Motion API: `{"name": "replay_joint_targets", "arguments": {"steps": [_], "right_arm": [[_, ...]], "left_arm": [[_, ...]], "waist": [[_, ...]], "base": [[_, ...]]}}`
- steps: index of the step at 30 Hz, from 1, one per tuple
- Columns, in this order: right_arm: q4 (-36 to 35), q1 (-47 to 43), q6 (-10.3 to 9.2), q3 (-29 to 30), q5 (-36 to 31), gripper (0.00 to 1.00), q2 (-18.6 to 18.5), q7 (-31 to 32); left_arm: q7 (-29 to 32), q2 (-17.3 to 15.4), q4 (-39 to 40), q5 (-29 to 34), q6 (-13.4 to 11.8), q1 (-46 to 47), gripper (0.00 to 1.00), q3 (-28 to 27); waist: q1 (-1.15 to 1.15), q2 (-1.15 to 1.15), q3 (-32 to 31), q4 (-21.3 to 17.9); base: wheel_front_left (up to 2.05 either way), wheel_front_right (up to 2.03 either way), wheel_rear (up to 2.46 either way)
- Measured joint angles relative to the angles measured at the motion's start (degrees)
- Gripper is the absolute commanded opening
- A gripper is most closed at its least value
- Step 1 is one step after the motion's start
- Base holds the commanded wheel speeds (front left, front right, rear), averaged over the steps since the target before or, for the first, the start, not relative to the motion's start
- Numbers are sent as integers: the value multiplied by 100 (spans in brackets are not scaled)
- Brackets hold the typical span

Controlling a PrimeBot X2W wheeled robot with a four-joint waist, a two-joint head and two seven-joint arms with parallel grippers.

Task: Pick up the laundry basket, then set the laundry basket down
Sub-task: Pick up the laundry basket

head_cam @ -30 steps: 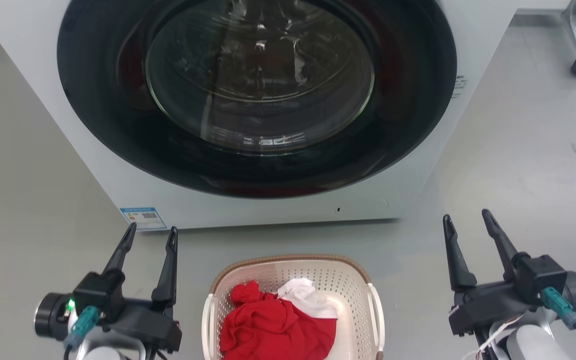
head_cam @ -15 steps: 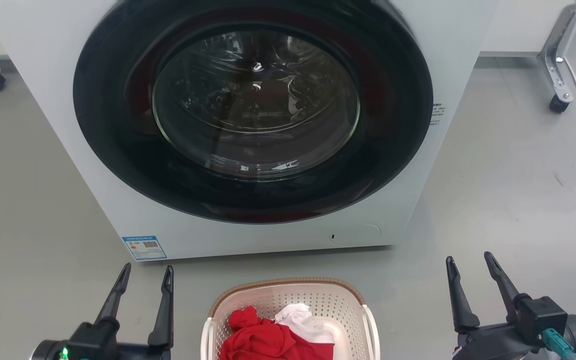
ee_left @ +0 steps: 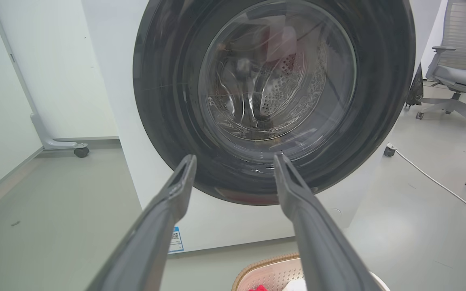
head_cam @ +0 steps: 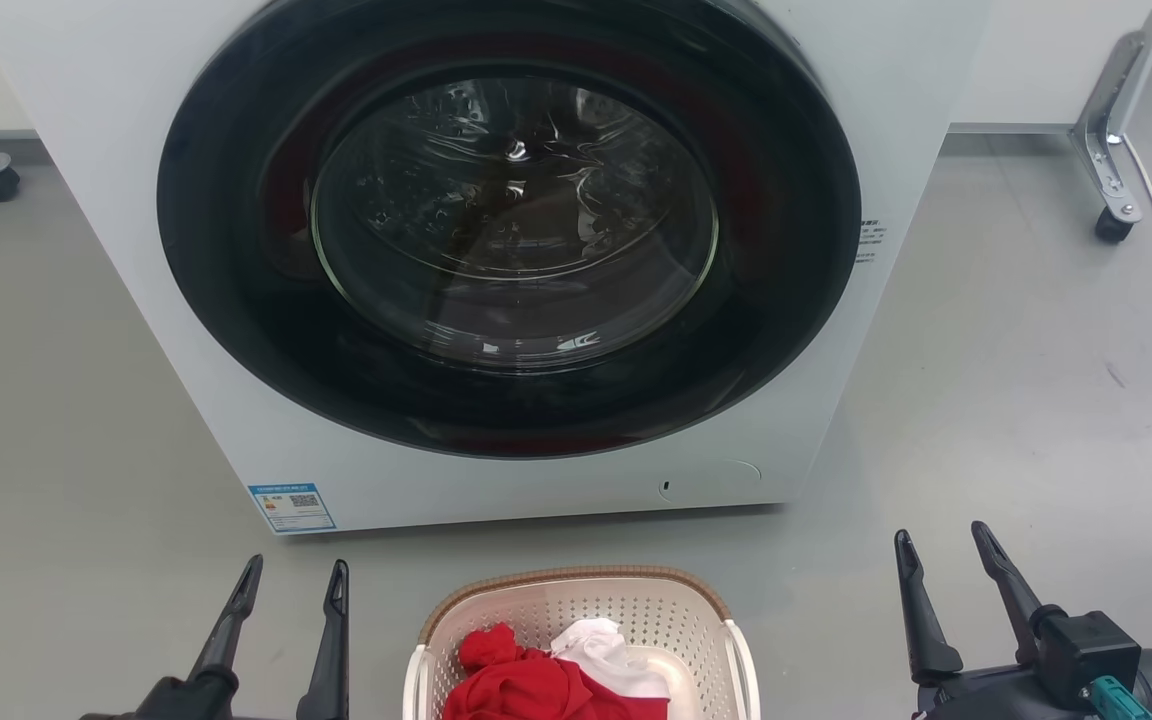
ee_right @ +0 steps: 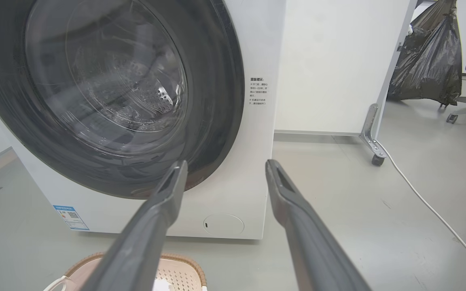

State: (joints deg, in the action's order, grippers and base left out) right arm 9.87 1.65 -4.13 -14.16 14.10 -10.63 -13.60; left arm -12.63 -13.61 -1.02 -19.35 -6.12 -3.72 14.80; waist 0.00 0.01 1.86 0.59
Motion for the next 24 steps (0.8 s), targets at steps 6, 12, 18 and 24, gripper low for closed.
{"name": "replay_joint_targets", "arguments": {"steps": [6,12,18,24], "right_arm": [[-108,-33,-42,-1,0,100,-1,93],[-177,-49,-48,4,4,100,-7,147],[-221,-66,-49,10,7,100,-8,201],[-244,-102,-74,9,5,100,-25,296]], "left_arm": [[121,-1,154,94,-42,-76,100,-44],[254,-4,259,131,-43,-108,100,-87],[355,1,335,138,-46,-123,100,-102],[449,3,390,158,-49,-127,100,-127]], "waist": [[0,0,-9,-5],[0,0,4,-9],[0,0,6,-8],[0,0,24,-6]], "base": [[0,0,0],[0,0,0],[0,0,0],[0,0,0]]}}
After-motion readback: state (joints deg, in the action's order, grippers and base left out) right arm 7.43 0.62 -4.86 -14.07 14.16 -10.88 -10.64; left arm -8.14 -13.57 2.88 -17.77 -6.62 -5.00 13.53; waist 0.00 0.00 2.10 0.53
